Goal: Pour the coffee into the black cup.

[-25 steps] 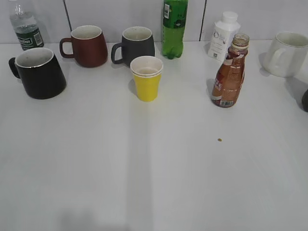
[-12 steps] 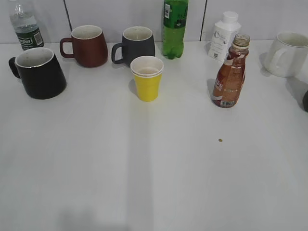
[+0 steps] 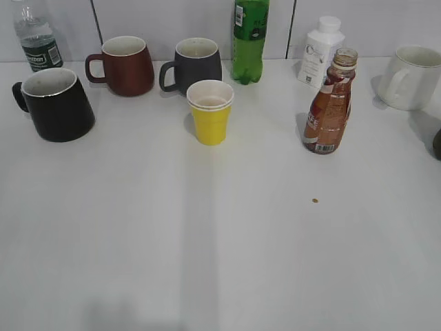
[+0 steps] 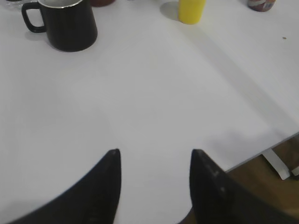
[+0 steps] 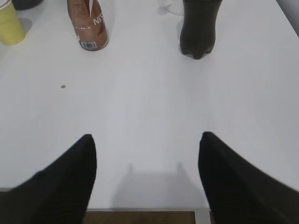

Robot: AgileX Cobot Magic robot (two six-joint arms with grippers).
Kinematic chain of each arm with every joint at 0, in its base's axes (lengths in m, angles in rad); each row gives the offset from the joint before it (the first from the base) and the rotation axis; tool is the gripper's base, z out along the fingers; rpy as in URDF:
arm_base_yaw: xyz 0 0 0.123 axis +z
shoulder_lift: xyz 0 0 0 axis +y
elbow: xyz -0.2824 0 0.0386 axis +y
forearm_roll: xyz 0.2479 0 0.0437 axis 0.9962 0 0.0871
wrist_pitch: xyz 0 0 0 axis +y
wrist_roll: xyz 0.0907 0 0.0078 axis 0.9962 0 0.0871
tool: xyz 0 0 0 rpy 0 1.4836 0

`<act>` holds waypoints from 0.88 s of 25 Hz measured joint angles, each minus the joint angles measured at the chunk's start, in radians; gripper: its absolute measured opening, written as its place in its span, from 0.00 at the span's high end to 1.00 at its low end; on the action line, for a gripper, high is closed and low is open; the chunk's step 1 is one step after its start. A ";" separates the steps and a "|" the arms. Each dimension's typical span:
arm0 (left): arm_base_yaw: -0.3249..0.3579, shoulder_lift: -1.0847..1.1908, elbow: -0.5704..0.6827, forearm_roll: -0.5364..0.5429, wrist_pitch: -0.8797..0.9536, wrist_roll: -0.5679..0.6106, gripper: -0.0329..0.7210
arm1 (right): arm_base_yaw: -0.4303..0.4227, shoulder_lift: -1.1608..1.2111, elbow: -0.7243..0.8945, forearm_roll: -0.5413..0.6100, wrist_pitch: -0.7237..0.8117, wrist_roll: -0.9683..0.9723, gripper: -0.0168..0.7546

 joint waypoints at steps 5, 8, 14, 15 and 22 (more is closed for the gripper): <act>0.036 0.000 0.000 0.000 0.000 0.000 0.48 | -0.010 0.000 0.000 0.000 -0.001 0.000 0.29; 0.108 0.000 0.000 0.000 0.000 0.000 0.48 | -0.063 0.000 0.000 0.000 -0.001 0.000 0.30; 0.262 0.000 0.000 0.000 0.000 0.000 0.48 | -0.235 0.000 0.000 0.000 -0.001 0.000 0.30; 0.276 0.000 0.000 0.000 0.000 0.000 0.48 | -0.263 0.000 0.000 0.000 -0.001 0.000 0.30; 0.333 -0.003 0.000 0.000 0.000 0.000 0.48 | -0.330 0.000 0.000 0.000 -0.001 0.000 0.30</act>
